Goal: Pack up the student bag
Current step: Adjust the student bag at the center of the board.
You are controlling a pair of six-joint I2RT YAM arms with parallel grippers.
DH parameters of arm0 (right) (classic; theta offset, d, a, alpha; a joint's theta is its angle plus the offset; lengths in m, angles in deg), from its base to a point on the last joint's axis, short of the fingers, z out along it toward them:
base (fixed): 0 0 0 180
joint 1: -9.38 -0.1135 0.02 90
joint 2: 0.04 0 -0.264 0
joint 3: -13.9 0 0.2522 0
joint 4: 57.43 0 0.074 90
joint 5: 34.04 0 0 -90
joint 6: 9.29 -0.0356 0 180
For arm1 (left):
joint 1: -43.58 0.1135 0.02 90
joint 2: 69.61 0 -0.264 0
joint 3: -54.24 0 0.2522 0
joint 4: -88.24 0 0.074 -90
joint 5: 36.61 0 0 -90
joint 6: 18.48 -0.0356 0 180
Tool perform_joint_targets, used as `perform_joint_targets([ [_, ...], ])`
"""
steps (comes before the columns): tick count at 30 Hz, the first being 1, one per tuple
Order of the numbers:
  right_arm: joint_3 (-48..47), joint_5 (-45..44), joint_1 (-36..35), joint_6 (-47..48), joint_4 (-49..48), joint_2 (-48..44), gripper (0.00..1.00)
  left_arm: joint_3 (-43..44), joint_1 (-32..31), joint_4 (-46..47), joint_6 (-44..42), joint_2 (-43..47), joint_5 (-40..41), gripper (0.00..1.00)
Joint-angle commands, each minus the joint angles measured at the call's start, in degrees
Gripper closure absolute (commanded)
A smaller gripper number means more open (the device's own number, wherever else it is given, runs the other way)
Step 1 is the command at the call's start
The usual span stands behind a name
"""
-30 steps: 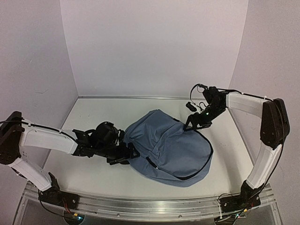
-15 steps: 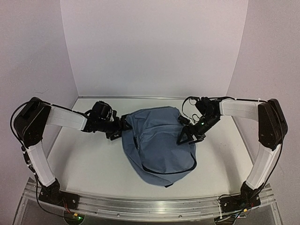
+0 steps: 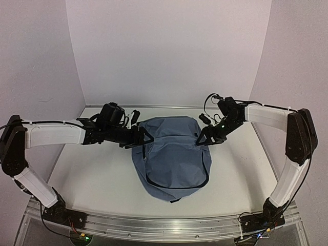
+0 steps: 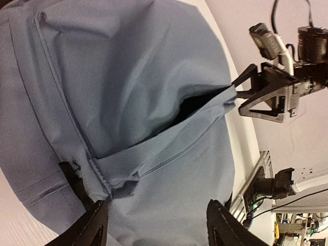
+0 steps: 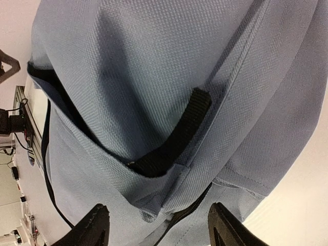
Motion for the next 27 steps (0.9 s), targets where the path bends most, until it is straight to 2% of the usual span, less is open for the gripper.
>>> perform_joint_targets([
  [1, -1.9, 2.7, -0.3, -3.8, -3.6, 1.7, 0.36, 2.6, -0.5, -5.7, -2.4, -3.0, 3.4, 0.36],
  [9, -1.1, -0.2, -1.7, -4.3, -5.2, 3.3, 0.35, 5.4, -2.4, -7.7, -3.5, -9.5, 6.4, 0.38],
  [14, -0.8, -1.8, -1.8, -4.4, -5.2, 3.2, 0.47, 9.9, -3.5, -10.8, -4.9, -12.7, 9.2, 0.43],
  [20, -1.6, -3.3, -1.8, -4.5, -5.0, 2.0, 0.50, 11.6, -3.7, -15.2, -3.5, -9.7, 14.0, 0.48],
  [24, -1.9, -3.8, -1.8, -4.2, -5.0, 1.2, 0.50, 11.3, -4.7, -16.1, -4.0, -7.0, 14.3, 0.49],
  [27, -2.0, -3.4, -1.8, -4.4, -4.9, 1.5, 0.51, 12.0, -5.5, -16.7, -4.5, -8.1, 13.5, 0.49],
])
